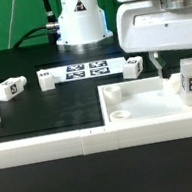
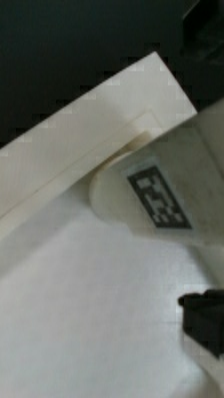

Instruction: Assemble one leg

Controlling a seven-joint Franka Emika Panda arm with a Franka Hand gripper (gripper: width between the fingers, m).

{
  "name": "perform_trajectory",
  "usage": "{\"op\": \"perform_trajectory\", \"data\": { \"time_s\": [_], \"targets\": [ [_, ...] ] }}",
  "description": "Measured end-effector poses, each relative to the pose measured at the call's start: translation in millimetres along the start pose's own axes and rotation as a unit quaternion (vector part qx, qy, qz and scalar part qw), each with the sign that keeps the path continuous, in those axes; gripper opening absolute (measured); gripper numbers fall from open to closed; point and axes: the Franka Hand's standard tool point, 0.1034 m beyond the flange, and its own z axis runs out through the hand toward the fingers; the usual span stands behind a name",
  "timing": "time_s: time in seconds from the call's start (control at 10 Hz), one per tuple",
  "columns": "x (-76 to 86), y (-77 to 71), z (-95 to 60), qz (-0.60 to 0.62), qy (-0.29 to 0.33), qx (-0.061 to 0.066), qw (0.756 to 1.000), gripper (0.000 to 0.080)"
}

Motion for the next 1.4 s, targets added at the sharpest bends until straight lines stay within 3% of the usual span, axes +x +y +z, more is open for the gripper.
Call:
{"op": "perform_trajectory", "data": {
  "time_s": [0.3, 0.6, 0.8, 0.9, 1.3, 1.4],
  "targets": [
    [0.0, -1.9, -1.7, -0.144, 0.009, -0.026, 0.989, 0.0648],
    [1.7, -1.4, -1.2, -0.202, 0.014, -0.027, 0.979, 0.0648],
    [1.7, -1.3, -1.2, -0.202, 0.014, -0.027, 0.979, 0.0386],
    [1.7, -1.4, -1.2, -0.202, 0.014, -0.027, 0.979, 0.0291],
    [1.6, -1.4, -1.0, -0.186, 0.014, -0.026, 0.982, 0.0291],
    [0.5, -1.6, 0.0, -0.107, 0.015, -0.020, 0.994, 0.0291]
  ]
}}
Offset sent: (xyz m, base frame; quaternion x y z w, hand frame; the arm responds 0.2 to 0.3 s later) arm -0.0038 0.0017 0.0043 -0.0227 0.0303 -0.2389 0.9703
